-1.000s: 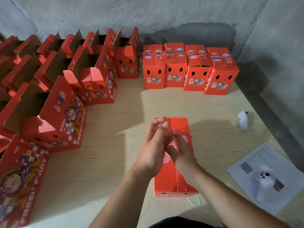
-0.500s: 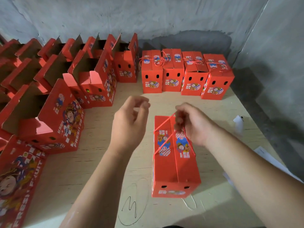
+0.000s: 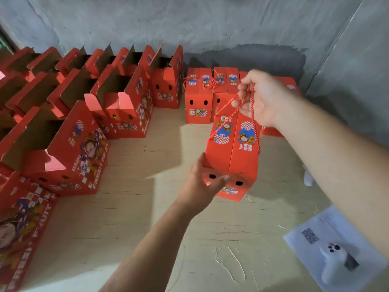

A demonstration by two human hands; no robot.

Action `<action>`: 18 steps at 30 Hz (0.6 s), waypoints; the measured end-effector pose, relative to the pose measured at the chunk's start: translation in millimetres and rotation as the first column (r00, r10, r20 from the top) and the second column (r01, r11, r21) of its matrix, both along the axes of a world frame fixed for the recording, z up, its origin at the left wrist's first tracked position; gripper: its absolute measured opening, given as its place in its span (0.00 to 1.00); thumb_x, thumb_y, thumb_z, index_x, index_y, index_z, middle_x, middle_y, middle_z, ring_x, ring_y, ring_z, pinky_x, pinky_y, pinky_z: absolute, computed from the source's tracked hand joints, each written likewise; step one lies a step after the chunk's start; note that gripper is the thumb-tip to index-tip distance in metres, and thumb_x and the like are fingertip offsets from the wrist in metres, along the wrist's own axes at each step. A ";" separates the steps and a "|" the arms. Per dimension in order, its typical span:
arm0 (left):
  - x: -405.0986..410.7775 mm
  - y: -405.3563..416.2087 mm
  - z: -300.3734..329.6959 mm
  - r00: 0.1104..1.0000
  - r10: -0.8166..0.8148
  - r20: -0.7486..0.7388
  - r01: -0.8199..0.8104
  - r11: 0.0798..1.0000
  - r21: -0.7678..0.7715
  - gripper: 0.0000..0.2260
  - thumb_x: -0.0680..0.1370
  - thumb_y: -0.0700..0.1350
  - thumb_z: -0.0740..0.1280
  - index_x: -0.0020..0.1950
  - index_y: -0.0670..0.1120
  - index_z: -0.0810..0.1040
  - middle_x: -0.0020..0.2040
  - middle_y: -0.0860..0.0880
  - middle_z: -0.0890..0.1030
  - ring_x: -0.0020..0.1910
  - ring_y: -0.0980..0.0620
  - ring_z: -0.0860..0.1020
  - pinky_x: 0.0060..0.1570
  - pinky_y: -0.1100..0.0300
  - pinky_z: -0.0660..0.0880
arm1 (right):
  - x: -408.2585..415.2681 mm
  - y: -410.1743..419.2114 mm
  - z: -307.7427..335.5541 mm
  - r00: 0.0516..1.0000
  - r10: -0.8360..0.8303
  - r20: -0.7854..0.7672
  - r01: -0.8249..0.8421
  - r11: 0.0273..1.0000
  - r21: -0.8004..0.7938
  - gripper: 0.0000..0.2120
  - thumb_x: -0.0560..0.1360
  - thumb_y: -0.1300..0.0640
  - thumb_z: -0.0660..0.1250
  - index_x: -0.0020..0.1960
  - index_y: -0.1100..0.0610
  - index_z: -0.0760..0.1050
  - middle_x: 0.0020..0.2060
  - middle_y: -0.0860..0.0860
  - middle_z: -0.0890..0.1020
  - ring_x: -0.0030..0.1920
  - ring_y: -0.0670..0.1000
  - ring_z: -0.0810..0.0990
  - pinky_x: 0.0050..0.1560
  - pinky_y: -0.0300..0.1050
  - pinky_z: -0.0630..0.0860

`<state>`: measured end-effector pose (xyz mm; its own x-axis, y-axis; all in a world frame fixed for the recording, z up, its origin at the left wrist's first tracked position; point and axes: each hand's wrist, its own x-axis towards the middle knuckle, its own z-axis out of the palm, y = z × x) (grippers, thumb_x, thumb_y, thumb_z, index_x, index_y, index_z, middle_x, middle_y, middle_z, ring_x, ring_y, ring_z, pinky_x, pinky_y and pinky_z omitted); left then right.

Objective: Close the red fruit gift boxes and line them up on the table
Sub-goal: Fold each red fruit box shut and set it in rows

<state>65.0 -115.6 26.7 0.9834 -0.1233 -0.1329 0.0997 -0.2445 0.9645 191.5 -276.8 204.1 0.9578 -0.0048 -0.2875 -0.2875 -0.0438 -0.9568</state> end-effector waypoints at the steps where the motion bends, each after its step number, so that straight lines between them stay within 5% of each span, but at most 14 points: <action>1: 14.1 -6.8 -5.0 0.999 0.033 0.010 -0.034 0.997 0.071 0.35 0.76 0.54 0.76 0.79 0.52 0.64 0.69 0.51 0.77 0.68 0.51 0.75 0.67 0.51 0.74 | 9.8 0.4 -7.2 1.000 -0.004 -0.011 0.004 0.999 -0.034 0.08 0.74 0.55 0.62 0.37 0.51 0.73 0.29 0.47 0.77 0.41 0.53 0.81 0.58 0.49 0.68; 3: 44.0 -16.6 -12.6 0.996 0.090 -0.015 -0.085 0.977 0.195 0.33 0.76 0.48 0.75 0.78 0.51 0.65 0.65 0.48 0.79 0.64 0.47 0.78 0.63 0.47 0.76 | 27.7 3.9 -20.8 0.999 0.033 -0.031 -0.037 0.992 -0.122 0.06 0.72 0.56 0.63 0.36 0.52 0.74 0.31 0.49 0.81 0.43 0.54 0.79 0.60 0.50 0.69; 6: 84.7 -30.2 -22.4 1.000 -0.001 -0.024 0.012 0.900 0.435 0.40 0.76 0.49 0.75 0.82 0.56 0.57 0.64 0.47 0.77 0.61 0.45 0.78 0.59 0.48 0.77 | 56.1 8.3 -36.7 0.996 0.077 -0.049 -0.087 0.970 -0.226 0.04 0.69 0.56 0.65 0.37 0.54 0.78 0.38 0.50 0.86 0.45 0.54 0.81 0.50 0.44 0.69; 11: 154.3 -50.5 -42.1 0.980 -0.193 -0.058 0.165 0.603 0.780 0.30 0.83 0.55 0.65 0.82 0.58 0.56 0.76 0.45 0.66 0.61 0.37 0.79 0.58 0.44 0.77 | 113.5 -2.4 -63.1 0.999 -0.041 -0.033 0.033 0.979 -0.199 0.04 0.72 0.56 0.67 0.43 0.55 0.80 0.35 0.47 0.86 0.51 0.53 0.85 0.48 0.47 0.72; 14: 193.1 -50.3 -50.8 0.972 -0.221 -0.083 0.181 0.474 0.862 0.28 0.84 0.55 0.62 0.81 0.60 0.53 0.75 0.44 0.66 0.57 0.36 0.81 0.53 0.44 0.78 | 143.9 -14.1 -89.4 1.000 -0.011 -0.015 0.007 0.968 -0.250 0.05 0.73 0.56 0.67 0.43 0.56 0.81 0.33 0.46 0.86 0.43 0.50 0.85 0.53 0.51 0.75; 18: 232.7 -65.1 -61.4 0.966 -0.251 -0.059 0.176 0.475 0.862 0.26 0.84 0.58 0.62 0.80 0.60 0.56 0.70 0.45 0.71 0.55 0.37 0.81 0.50 0.44 0.78 | 173.0 -42.3 -132.7 0.993 -0.024 0.111 0.060 0.940 -0.337 0.06 0.76 0.54 0.66 0.44 0.53 0.81 0.41 0.49 0.87 0.44 0.53 0.82 0.46 0.48 0.76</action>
